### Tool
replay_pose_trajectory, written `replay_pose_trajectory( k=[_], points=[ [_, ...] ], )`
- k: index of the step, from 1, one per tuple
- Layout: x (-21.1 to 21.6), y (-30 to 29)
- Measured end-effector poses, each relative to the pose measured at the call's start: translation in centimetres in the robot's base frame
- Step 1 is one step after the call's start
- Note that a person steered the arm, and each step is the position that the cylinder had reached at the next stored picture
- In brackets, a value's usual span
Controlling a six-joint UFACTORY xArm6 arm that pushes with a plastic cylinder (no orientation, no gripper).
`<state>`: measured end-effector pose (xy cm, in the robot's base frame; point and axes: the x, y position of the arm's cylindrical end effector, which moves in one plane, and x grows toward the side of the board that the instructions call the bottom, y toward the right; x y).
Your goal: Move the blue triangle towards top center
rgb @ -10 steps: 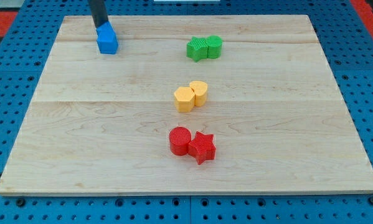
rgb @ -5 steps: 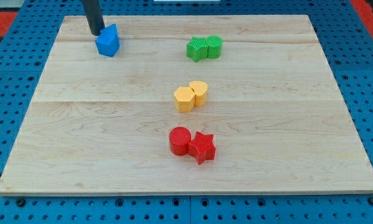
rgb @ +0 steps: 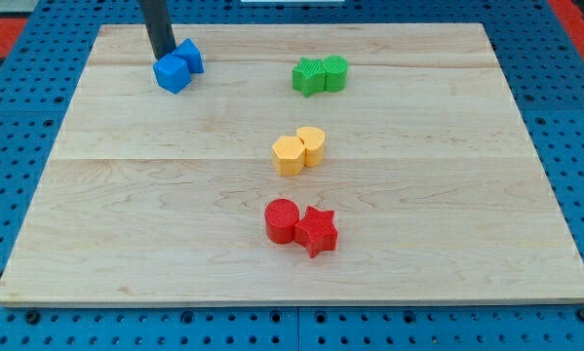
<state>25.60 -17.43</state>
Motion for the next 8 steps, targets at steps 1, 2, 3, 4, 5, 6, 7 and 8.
replay_pose_trajectory(
  k=[1,2,3,4,5,6,7,8],
  points=[
    [0.0,3.3],
    [0.0,7.1],
    [0.0,9.9],
    [0.3,10.0],
    [0.8,9.6],
    [1.9,8.6],
    [2.1,7.9],
    [2.1,7.9]
  ],
)
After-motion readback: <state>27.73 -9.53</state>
